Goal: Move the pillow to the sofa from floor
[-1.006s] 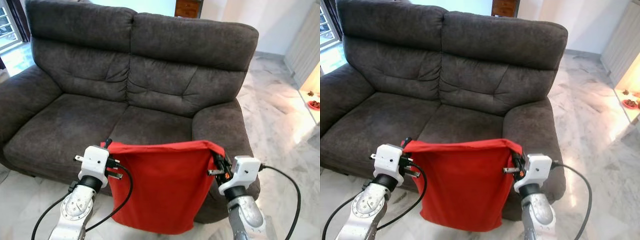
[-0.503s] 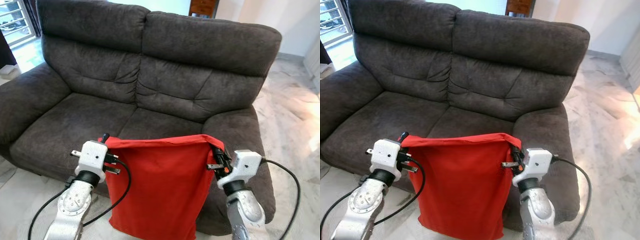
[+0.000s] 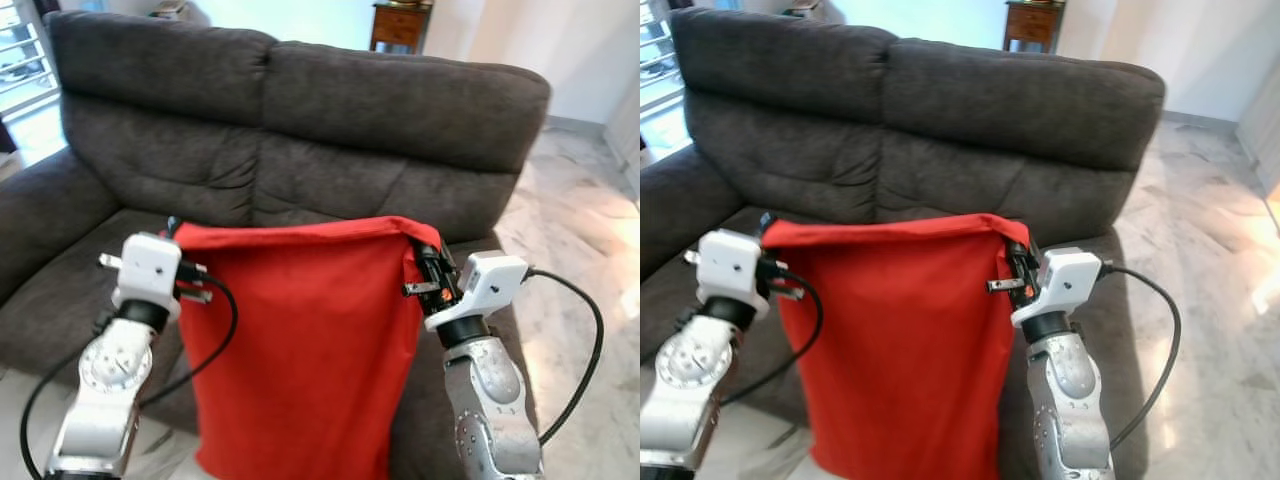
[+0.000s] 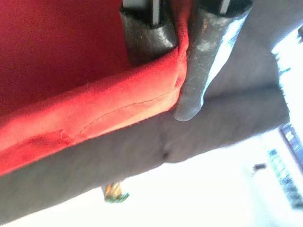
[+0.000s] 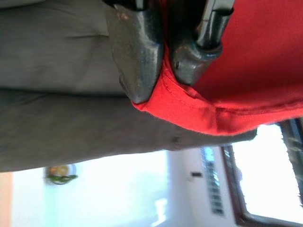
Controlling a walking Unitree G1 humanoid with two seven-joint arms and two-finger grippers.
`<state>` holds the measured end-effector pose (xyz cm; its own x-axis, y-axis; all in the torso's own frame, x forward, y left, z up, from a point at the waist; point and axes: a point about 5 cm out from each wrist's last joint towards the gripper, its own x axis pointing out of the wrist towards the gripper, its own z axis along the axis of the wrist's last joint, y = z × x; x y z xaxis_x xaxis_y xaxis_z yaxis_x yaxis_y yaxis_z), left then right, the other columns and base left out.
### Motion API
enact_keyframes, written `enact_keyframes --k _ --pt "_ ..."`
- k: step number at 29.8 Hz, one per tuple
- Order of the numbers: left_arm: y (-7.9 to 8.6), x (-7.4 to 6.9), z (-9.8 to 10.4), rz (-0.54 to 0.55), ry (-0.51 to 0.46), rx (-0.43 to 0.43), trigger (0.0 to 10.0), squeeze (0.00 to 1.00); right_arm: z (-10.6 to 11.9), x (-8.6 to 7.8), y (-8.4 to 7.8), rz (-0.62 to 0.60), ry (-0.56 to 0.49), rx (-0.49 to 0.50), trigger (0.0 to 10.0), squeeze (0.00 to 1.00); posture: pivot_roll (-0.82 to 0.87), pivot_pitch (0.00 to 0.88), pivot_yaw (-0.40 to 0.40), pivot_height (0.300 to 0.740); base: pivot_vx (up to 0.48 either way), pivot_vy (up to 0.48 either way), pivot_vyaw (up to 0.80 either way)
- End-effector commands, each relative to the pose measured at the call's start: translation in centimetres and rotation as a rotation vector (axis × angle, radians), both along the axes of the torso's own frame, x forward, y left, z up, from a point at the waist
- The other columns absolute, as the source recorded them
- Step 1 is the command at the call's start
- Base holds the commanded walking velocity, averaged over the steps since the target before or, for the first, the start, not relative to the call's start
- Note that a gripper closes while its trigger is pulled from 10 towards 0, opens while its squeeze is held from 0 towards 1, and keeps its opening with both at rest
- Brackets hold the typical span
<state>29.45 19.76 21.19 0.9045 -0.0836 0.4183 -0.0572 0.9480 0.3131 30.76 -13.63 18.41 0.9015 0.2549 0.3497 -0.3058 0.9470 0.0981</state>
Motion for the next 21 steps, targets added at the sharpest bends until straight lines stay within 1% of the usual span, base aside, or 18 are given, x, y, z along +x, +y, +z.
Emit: enact_keyframes --k 1,6,11,13,14,15,16,17,18,19,21 --pt "1.2 -0.4 2.7 0.042 -0.105 0.002 10.0 0.00 5.3 -0.6 0.4 0.002 -0.213 0.055 10.0 0.00 0.14 0.046 -0.036 0.740 0.368 0.000 0.00" --pt "1.1 -0.5 4.2 0.045 -0.142 -0.010 10.0 0.00 6.3 -0.8 1.0 0.044 -0.244 0.048 10.0 0.00 0.14 0.047 -0.038 0.740 0.370 0.000 0.00" --pt "0.9 -0.7 3.8 0.042 -0.129 -0.011 10.0 0.00 6.4 -0.9 1.4 0.078 -0.243 0.032 10.0 0.00 0.13 0.050 -0.040 0.740 0.368 0.000 0.00" --pt "0.7 -0.6 3.0 0.026 -0.088 -0.015 10.0 0.00 5.8 -1.0 1.6 0.110 -0.212 0.014 10.0 0.00 0.13 0.051 -0.044 0.740 0.304 0.000 0.00" --pt "0.4 -0.6 2.6 0.012 -0.069 -0.001 10.0 0.00 4.6 -0.8 1.7 0.121 -0.158 -0.026 10.0 0.00 0.14 0.054 -0.047 0.740 0.000 0.000 0.00" --pt "0.4 -0.6 2.4 0.008 -0.062 0.003 10.0 0.00 4.2 -0.7 1.6 0.121 -0.140 -0.040 10.0 0.00 0.14 0.056 -0.047 0.740 0.000 0.000 0.00" --pt "0.2 -0.5 1.9 -0.003 -0.030 0.012 10.0 0.00 3.0 -0.5 1.6 0.133 -0.088 -0.072 10.0 0.00 0.14 0.060 -0.047 0.740 0.000 0.000 0.00" --pt "-0.2 -0.4 0.6 -0.037 0.033 0.025 10.0 0.00 1.1 -0.4 1.4 0.154 -0.020 -0.147 10.0 0.00 0.14 0.063 -0.046 0.740 0.000 0.000 0.00" --pt "-0.2 -0.4 0.6 -0.037 0.033 0.025 10.0 0.00 1.1 -0.4 1.4 0.154 -0.020 -0.147 10.0 0.00 0.14 0.063 -0.046 0.740 0.000 0.000 0.00" --pt "-0.5 -0.5 -0.4 -0.067 0.082 0.034 10.0 0.00 0.0 -0.5 1.3 0.179 0.018 -0.178 10.0 0.00 0.14 0.068 -0.044 0.740 0.000 0.000 0.00" --pt "-0.6 -0.5 -0.9 -0.074 0.106 0.043 10.0 0.00 -0.5 -0.5 1.3 0.197 0.046 -0.174 10.0 0.00 0.14 0.068 -0.044 0.740 0.000 0.000 0.00"
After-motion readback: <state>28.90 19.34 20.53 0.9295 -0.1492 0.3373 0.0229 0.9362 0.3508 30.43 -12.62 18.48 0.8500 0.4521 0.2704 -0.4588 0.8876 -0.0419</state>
